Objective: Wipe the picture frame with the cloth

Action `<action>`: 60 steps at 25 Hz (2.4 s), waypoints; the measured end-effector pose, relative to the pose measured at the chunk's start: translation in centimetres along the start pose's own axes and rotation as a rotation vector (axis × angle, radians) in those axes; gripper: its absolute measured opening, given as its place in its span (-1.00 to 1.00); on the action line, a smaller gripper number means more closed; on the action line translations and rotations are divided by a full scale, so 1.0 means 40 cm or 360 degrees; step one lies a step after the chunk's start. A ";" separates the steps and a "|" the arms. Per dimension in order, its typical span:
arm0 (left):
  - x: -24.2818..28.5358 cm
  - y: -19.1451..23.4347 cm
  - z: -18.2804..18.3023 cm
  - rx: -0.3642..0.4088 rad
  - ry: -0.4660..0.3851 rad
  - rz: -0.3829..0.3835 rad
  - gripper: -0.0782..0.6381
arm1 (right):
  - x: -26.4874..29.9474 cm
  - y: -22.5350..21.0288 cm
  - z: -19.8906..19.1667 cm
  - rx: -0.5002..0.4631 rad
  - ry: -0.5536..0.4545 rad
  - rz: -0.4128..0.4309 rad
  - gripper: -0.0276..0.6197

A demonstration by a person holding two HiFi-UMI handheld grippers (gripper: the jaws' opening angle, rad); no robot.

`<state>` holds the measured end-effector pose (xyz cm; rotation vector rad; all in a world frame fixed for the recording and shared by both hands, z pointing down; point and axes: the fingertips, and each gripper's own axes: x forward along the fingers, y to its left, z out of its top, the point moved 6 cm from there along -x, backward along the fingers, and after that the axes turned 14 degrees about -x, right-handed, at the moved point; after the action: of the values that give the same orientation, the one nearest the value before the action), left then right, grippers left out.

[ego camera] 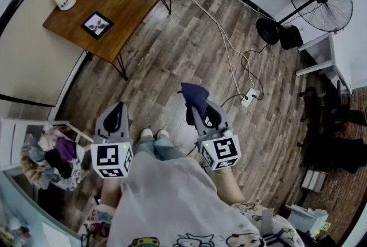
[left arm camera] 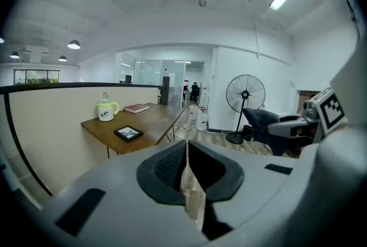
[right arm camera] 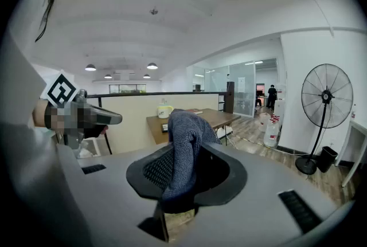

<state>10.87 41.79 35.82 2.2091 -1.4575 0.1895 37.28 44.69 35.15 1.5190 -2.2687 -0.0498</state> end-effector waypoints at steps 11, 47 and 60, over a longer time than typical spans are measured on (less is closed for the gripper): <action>0.002 -0.056 -0.009 0.0014 -0.0010 0.0015 -0.74 | -0.056 -0.067 -0.027 0.0044 -0.0043 -0.0078 -0.65; 0.430 0.187 0.253 -0.0045 -0.0034 0.0070 -0.22 | 0.515 -0.219 0.107 0.0109 -0.0095 0.0114 -0.64; 0.539 0.394 0.345 -0.0126 -0.0043 0.0150 -0.22 | 0.789 -0.183 0.196 0.0085 -0.0076 0.0232 -0.63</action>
<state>3.85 12.55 36.74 2.0895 -1.5583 0.1316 30.75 12.00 36.00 1.3879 -2.4303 0.0165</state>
